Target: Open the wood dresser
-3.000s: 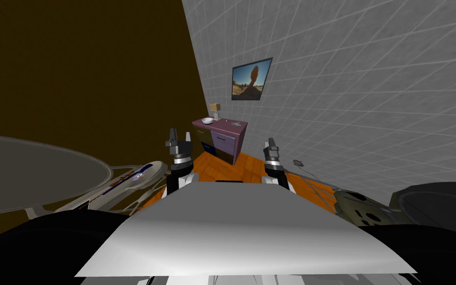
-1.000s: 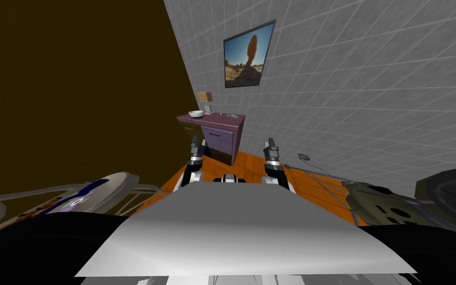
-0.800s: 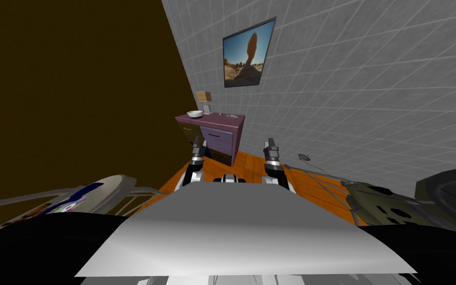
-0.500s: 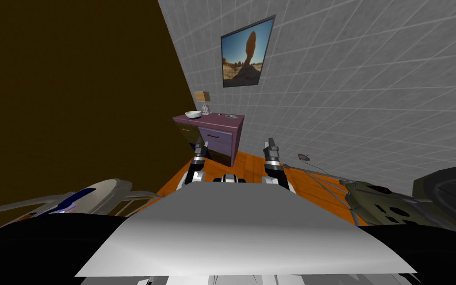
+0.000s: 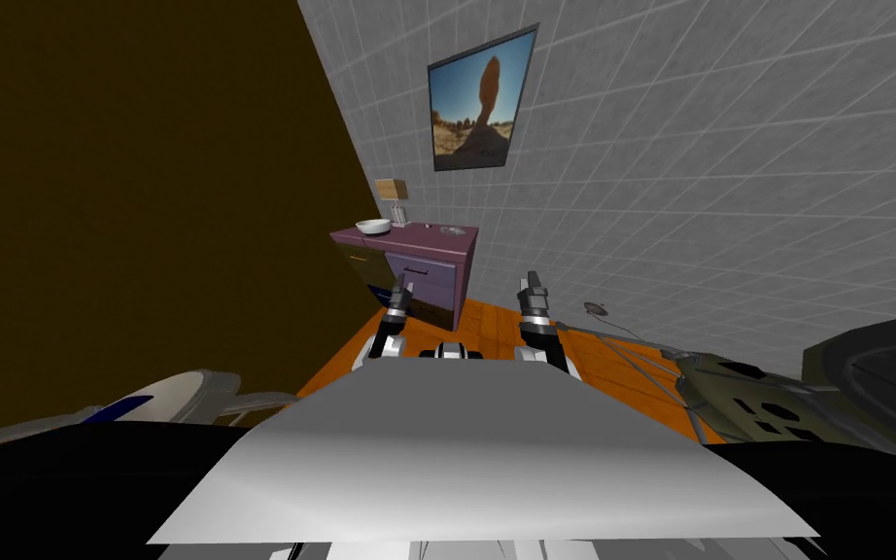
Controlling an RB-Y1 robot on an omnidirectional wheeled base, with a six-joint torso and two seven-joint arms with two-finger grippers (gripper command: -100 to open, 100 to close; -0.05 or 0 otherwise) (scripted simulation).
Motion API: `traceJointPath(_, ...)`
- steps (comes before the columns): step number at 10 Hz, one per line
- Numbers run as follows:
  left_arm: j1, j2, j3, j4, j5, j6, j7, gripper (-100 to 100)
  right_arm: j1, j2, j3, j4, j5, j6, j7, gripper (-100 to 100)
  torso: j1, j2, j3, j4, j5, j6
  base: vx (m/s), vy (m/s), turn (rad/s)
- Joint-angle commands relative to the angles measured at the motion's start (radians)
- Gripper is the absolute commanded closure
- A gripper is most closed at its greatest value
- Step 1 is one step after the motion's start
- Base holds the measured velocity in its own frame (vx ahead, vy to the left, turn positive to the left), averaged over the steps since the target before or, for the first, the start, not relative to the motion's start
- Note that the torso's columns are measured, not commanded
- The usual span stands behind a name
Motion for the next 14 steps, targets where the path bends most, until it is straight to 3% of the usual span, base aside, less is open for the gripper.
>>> traceJointPath(1, -0.024, 0.015, -0.011, 0.05, -0.013, 0.014, -0.008, -100, 0.0, 0.0, 0.0, 0.0, 0.0, 0.0, 0.0, 0, 0.0, 0.0, 0.0, 0.0, 0.0, 0.0, 0.079, 0.011, -0.084)
traceJointPath(11, -0.106, 0.068, -0.053, 0.251, -0.061, 0.051, -0.033, -100, 0.0, 0.0, 0.0, 0.0, 0.0, 0.0, 0.0, 0, 0.0, 0.0, 0.0, 0.0, 0.0, 0.0, 0.072, 0.023, -0.069)
traceJointPath(12, -0.1, 0.065, -0.051, 0.24, -0.058, 0.045, -0.032, -100, 0.0, 0.0, 0.0, 0.0, 0.0, 0.0, 0.0, 0, 0.0, 0.0, 0.0, 0.0, 0.0, 0.0, 0.032, 0.012, -0.018)
traceJointPath(13, -0.101, 0.072, -0.049, 0.211, -0.056, 0.076, -0.027, -100, 0.0, 0.0, 0.0, 0.0, 0.0, 0.0, 0.0, 0, -0.001, 0.001, 0.001, 0.0, 0.0, 0.0, 0.069, -0.022, -0.006)
traceJointPath(14, -0.102, 0.068, -0.05, 0.223, -0.058, 0.062, -0.03, -100, 0.0, 0.0, 0.0, 0.0, 0.0, 0.0, 0.0, 0, -0.002, -0.001, 0.0, 0.0, -0.001, 0.0, 0.044, -0.015, -0.001)
